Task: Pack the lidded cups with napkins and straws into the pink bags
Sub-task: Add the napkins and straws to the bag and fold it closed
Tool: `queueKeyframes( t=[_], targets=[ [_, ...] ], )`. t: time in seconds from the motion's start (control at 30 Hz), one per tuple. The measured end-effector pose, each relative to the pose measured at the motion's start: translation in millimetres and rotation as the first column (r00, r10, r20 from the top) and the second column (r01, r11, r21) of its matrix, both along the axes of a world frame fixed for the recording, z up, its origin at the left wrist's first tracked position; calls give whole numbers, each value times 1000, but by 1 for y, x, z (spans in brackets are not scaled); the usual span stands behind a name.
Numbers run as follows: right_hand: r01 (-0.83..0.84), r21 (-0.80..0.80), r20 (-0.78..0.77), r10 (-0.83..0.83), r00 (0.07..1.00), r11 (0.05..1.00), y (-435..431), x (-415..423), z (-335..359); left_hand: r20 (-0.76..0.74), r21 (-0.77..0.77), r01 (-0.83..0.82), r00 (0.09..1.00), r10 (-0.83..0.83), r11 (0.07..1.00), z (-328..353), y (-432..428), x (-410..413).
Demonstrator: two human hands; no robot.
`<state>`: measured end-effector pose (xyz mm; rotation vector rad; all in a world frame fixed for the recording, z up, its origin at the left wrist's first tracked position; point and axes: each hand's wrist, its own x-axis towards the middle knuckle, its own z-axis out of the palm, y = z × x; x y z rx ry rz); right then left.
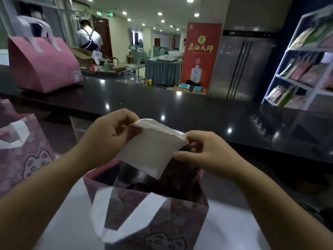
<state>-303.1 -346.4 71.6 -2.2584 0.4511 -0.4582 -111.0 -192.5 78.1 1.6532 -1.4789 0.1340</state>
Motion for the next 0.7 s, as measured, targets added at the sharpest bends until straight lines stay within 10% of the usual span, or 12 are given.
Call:
queueKeyframes(
  t=[0.2,0.53,0.7],
  targets=[
    [131,123,148,-148,978,984,10,10,-9,-116,69,189,977,-180,980,-17,-8,18],
    [124,-645,-86,-233,969,754,14,33,-12,303,336,45,941,-154,941,-40,-4,61],
    [96,-652,-246,-329,912,752,20,52,-15,266,298,74,951,-158,952,-44,-3,66]
  ],
)
